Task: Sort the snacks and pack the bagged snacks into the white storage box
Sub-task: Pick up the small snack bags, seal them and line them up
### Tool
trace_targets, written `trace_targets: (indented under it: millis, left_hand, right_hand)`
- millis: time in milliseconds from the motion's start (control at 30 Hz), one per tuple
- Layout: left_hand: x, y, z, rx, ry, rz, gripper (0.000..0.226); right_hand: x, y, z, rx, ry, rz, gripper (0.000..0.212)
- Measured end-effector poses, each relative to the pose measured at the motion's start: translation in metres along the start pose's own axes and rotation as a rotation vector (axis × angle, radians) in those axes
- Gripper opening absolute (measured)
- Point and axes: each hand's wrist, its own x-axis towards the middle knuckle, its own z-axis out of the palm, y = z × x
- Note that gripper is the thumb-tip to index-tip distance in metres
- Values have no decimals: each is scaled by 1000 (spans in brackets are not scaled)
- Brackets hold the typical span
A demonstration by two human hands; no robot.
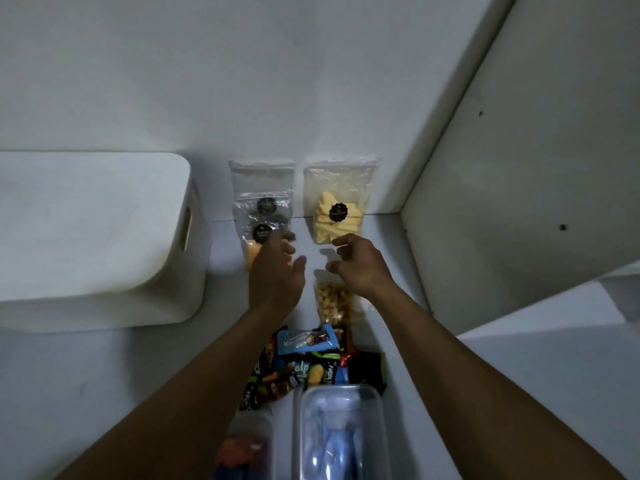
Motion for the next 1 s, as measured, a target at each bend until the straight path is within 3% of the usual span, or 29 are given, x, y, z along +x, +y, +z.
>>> trace_targets:
  millis: [133,300,467,633,867,1000]
  left_hand:
    - [-2,10,41,226,-441,98,54]
    - [-4,9,66,472,-615,140,64]
    - [-2,2,72,421,-583,102,60]
    - [4,0,66,349,-544,133,42]
    - [3,33,23,117,-500,51,45]
    - [-12,68,-18,-105,-488,2,48]
  right_hand:
    - [-17,34,-21,-220,-19,30,63]
    - [-30,74,-31,-419,-32,131,68]
    - [-33,86,-29,-329,4,192,65]
    - [-35,70,-39,-149,-7,161,74]
    - [-49,-1,-67,371,-61,121,79]
    - [-69,-51,-84,502,-61,67,64]
